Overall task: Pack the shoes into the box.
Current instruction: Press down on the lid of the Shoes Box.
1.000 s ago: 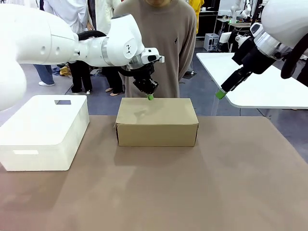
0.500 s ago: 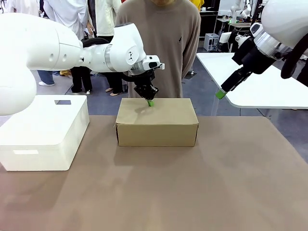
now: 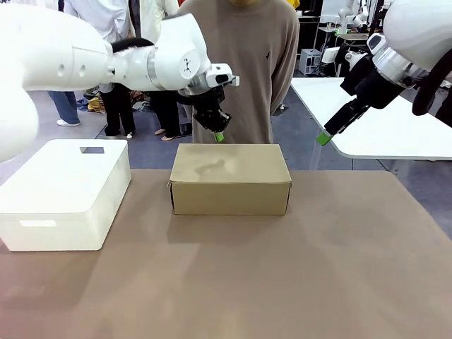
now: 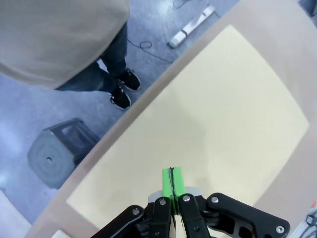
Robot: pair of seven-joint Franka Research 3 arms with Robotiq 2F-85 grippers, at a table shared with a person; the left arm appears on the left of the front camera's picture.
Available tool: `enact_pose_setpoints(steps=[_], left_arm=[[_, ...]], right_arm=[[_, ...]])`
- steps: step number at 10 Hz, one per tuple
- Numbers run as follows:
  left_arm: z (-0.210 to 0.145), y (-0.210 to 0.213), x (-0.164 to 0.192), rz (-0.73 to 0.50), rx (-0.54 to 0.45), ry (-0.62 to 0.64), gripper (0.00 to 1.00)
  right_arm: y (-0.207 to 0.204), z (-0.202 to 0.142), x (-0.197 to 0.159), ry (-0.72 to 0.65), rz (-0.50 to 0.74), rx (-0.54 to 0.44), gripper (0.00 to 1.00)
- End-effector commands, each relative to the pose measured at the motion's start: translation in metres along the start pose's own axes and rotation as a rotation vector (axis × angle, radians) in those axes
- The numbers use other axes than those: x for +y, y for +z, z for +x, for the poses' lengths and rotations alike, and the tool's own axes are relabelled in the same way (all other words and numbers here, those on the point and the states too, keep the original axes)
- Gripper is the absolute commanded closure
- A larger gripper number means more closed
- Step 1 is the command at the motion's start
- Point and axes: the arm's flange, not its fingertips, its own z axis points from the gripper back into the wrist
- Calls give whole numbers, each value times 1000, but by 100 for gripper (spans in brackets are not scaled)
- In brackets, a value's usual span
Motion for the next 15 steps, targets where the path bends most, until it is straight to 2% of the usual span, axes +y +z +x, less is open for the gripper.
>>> enact_pose_setpoints(steps=[1, 4, 6, 7, 9, 11, 12, 13, 15], left_arm=[[-28, 19, -11, 46, 41, 31, 100], [-80, 55, -33, 102, -18, -11, 100], [-111, 72, -36, 141, -58, -24, 100], [-129, 80, -36, 116, -67, -40, 100], [-151, 91, -33, 62, -96, -64, 63], [-158, 84, -30, 37, -96, -99, 25], [-156, 82, -31, 29, -89, -112, 31], [-147, 88, -37, 63, -74, -67, 31], [-147, 88, -37, 63, -74, -67, 31]], right_arm=[[1, 4, -2, 6, -11, -8, 0], [1, 4, -2, 6, -11, -8, 0], [1, 4, -2, 6, -11, -8, 0], [1, 4, -2, 6, -11, -8, 0], [1, 4, -2, 6, -11, -8, 0], [1, 4, -2, 6, -11, -8, 0], [1, 4, -2, 6, -11, -8, 0], [1, 4, -2, 6, -11, -8, 0], [1, 4, -2, 6, -11, -8, 0]])
